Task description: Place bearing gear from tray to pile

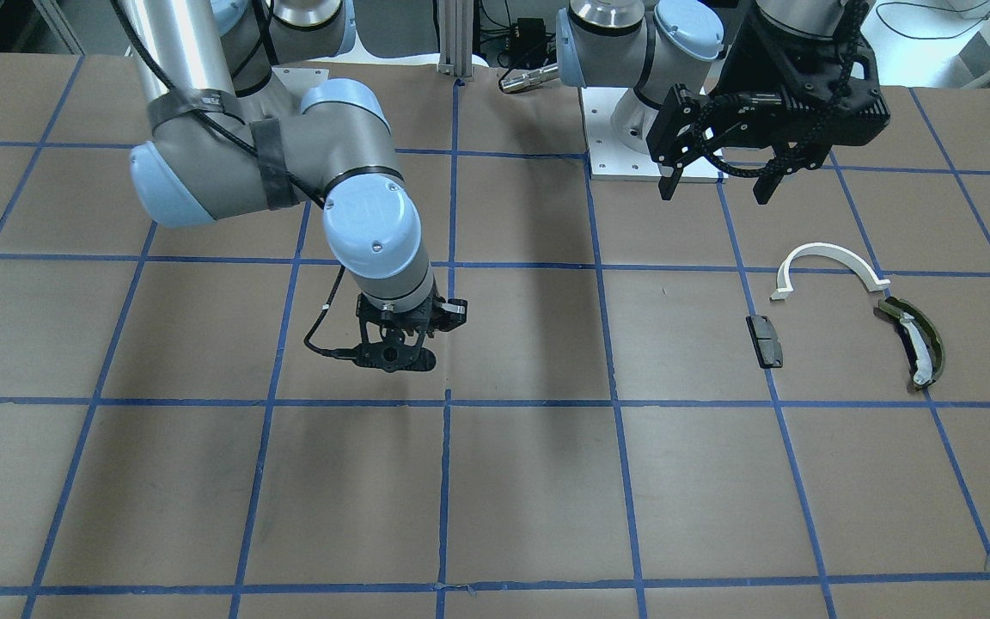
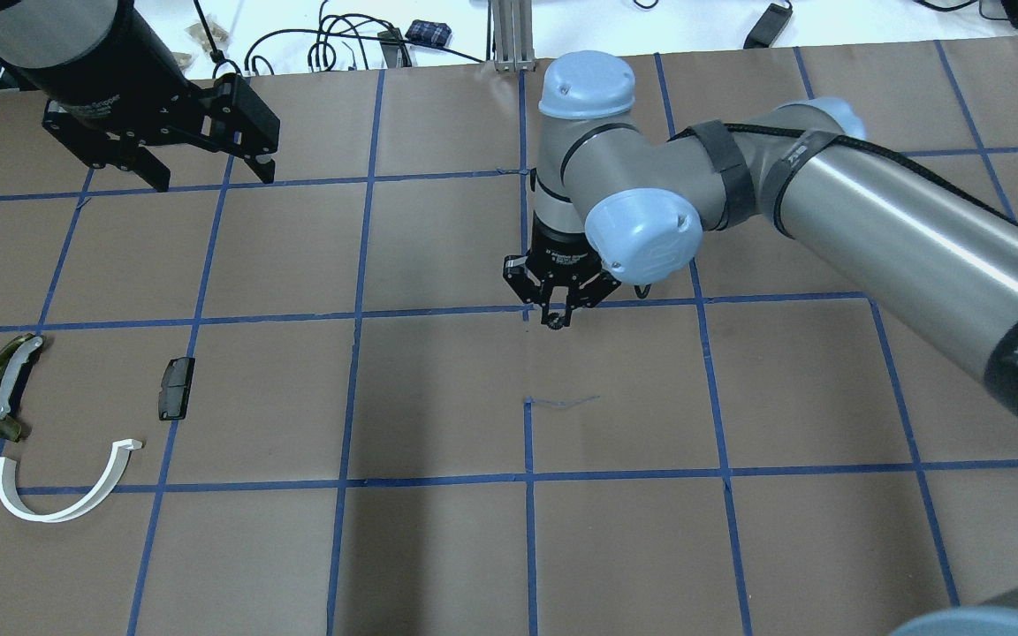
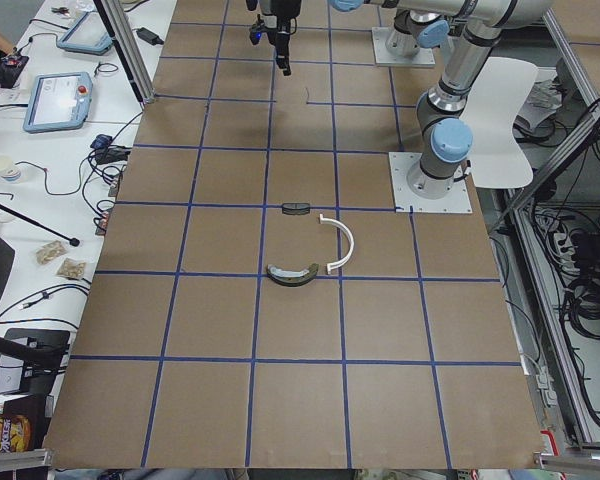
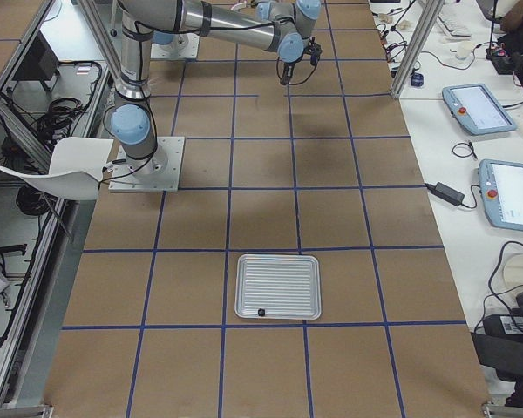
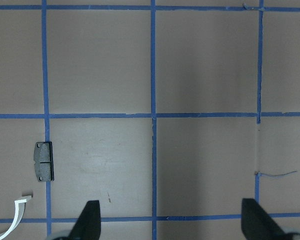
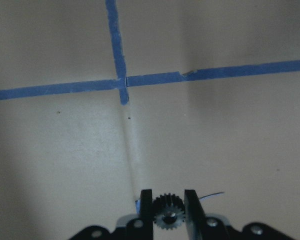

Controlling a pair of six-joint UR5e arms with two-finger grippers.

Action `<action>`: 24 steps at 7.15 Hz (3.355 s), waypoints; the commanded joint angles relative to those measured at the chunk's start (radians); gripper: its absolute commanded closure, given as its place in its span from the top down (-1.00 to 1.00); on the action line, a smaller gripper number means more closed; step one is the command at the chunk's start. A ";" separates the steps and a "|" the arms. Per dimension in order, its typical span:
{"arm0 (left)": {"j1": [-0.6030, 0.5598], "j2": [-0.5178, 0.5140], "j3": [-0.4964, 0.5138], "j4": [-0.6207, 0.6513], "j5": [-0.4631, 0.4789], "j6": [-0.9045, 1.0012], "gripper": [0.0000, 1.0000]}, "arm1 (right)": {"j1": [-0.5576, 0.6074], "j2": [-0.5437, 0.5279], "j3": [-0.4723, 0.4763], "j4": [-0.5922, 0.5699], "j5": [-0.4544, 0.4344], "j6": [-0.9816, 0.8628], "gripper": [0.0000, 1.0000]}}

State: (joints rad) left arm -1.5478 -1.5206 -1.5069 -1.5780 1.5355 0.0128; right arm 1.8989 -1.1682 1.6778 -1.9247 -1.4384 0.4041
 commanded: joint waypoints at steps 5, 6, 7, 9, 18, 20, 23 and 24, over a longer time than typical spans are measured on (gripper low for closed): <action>-0.008 0.000 -0.031 0.003 -0.001 -0.001 1.00 | 0.092 0.068 0.106 -0.208 -0.007 0.064 0.99; -0.012 0.002 -0.055 0.031 -0.005 -0.011 1.00 | 0.076 0.061 0.097 -0.205 -0.013 0.052 1.00; -0.030 -0.003 -0.067 0.053 -0.012 -0.040 1.00 | 0.059 0.059 0.089 -0.203 -0.017 -0.008 1.00; -0.093 -0.013 -0.155 0.186 -0.012 -0.120 1.00 | -0.094 -0.003 0.075 -0.154 -0.057 -0.225 1.00; -0.435 -0.314 -0.404 0.648 -0.051 -0.407 1.00 | -0.921 -0.120 0.068 -0.057 -0.413 -1.628 1.00; -0.445 -0.354 -0.427 0.648 -0.049 -0.396 1.00 | -1.058 -0.099 0.074 -0.173 -0.473 -2.021 1.00; -0.445 -0.415 -0.440 0.699 -0.037 -0.410 1.00 | -1.161 0.039 0.076 -0.453 -0.539 -2.290 1.00; -0.443 -0.441 -0.438 0.784 -0.038 -0.453 1.00 | -1.166 0.074 0.079 -0.619 -0.542 -2.329 1.00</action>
State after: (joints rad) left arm -1.9922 -1.9319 -1.9480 -0.8728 1.4974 -0.4059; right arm 0.7497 -1.1476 1.7542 -2.3584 -1.9697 -1.8507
